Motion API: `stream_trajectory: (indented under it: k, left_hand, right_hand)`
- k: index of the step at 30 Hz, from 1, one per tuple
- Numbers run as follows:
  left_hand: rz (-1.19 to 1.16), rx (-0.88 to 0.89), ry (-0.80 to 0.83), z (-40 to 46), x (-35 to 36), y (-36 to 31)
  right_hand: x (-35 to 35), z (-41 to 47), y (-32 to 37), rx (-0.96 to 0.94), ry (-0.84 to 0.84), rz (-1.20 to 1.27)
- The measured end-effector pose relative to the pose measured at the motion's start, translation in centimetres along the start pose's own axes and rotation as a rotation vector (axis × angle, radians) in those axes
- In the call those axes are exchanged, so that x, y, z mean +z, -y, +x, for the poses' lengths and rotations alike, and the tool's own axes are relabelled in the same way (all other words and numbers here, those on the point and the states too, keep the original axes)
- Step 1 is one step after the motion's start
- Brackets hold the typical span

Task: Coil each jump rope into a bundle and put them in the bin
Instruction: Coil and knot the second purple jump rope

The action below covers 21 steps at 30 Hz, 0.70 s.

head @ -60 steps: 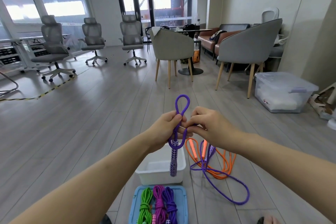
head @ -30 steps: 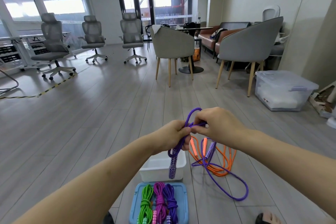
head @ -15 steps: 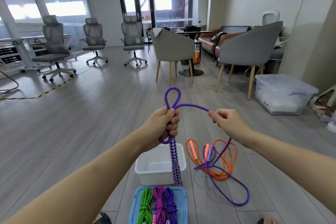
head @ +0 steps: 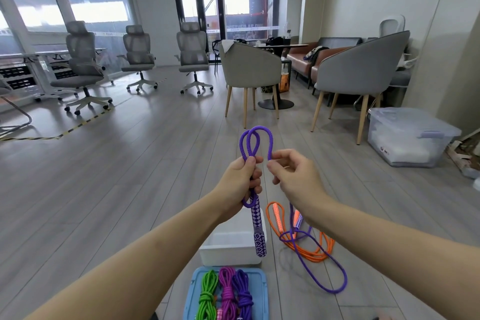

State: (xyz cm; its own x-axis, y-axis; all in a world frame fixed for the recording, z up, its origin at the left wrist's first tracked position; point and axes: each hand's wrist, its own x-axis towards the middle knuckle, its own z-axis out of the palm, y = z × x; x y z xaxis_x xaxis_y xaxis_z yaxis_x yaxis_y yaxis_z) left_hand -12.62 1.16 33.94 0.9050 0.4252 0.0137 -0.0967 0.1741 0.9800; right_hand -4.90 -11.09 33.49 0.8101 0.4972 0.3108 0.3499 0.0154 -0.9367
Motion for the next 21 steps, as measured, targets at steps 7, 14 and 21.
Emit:
stream_trajectory:
  k: [7, 14, 21]
  left_hand:
    - [0.091, 0.12, 0.062, 0.1, 0.5, 1.0]
    - [0.196, 0.091, -0.024, 0.7, -0.1, 1.6]
    - [-0.285, -0.006, -0.195, 2.9, -2.1, -0.2]
  right_hand:
    - [1.2, -0.3, 0.0, -0.002, -0.074, 0.101]
    - [0.9, -0.1, -0.3, 0.039, 0.003, 0.01]
    - [1.4, -0.3, -2.0, 0.089, 0.277, -0.121]
